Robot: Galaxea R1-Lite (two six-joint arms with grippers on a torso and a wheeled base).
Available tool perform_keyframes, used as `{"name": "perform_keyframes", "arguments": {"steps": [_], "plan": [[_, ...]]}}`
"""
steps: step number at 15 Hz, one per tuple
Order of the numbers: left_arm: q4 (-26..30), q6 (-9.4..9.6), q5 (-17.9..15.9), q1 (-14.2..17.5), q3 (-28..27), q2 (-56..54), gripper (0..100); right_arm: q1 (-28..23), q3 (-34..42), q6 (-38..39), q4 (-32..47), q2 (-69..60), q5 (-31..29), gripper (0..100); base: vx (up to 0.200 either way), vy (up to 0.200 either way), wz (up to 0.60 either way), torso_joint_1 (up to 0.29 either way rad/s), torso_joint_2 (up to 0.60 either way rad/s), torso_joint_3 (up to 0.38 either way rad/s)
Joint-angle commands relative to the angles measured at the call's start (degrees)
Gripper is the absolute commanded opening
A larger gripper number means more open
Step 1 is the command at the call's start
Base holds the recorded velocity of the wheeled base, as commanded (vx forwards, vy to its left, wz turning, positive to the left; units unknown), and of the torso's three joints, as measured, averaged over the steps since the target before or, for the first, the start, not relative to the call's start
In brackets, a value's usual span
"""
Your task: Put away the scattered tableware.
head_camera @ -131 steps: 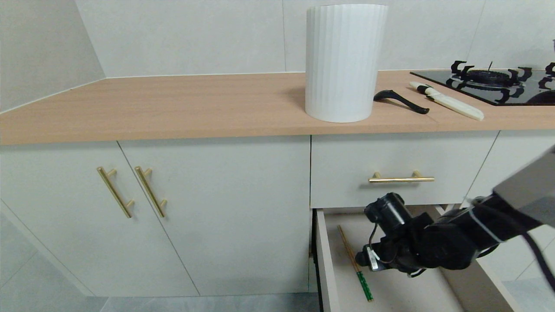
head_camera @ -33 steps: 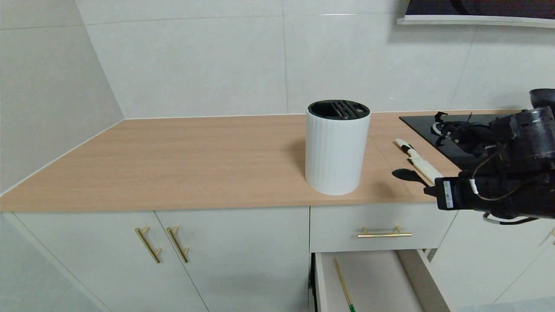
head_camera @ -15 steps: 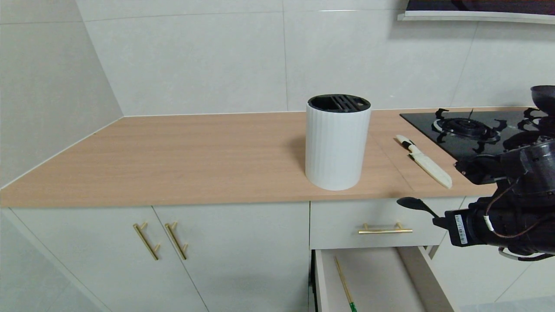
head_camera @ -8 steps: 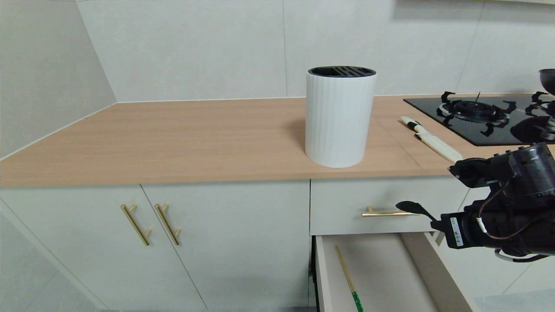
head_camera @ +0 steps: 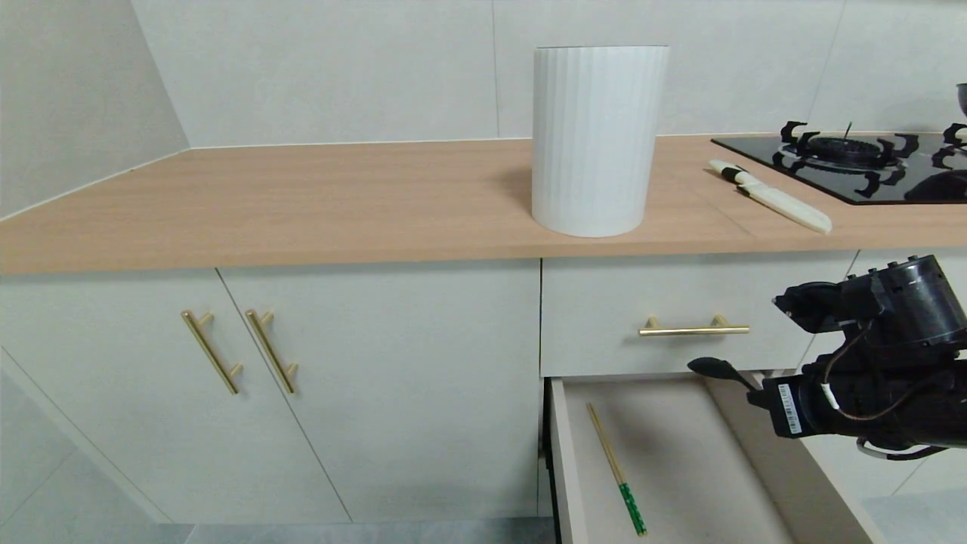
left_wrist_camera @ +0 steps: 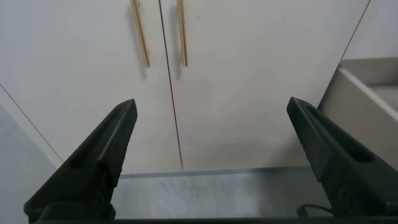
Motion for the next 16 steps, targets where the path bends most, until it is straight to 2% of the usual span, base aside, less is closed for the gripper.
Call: {"name": "perform_keyframes", "arguments": {"steps": [1,4,10,13,16], "plan": [[0.0,0.02,0.0,0.0,0.0,0.0,100,0.0,0.1,0.0,0.0,0.5,0.0,0,0.000,0.000,0.00,-0.115,0.44,0.339],[0.0,-0.07,0.0,0.0,0.0,0.0,100,0.0,0.1,0.0,0.0,1.4,0.0,0,0.000,0.000,0.00,-0.053,0.25,0.186],[0.0,0.02,0.0,0.0,0.0,0.0,100,0.0,0.0,0.1,-0.7,7.9,-0.3,0,0.000,0.000,0.00,-0.005,0.01,0.008],[0.0,0.02,0.0,0.0,0.0,0.0,100,0.0,0.0,0.3,-5.5,15.8,-0.4,0,0.000,0.000,0.00,0.000,0.00,0.000],[0.0,0.02,0.0,0.0,0.0,0.0,100,-0.2,0.2,0.8,-14.4,25.9,-2.2,0,0.000,0.000,0.00,0.000,0.00,0.000]]}}
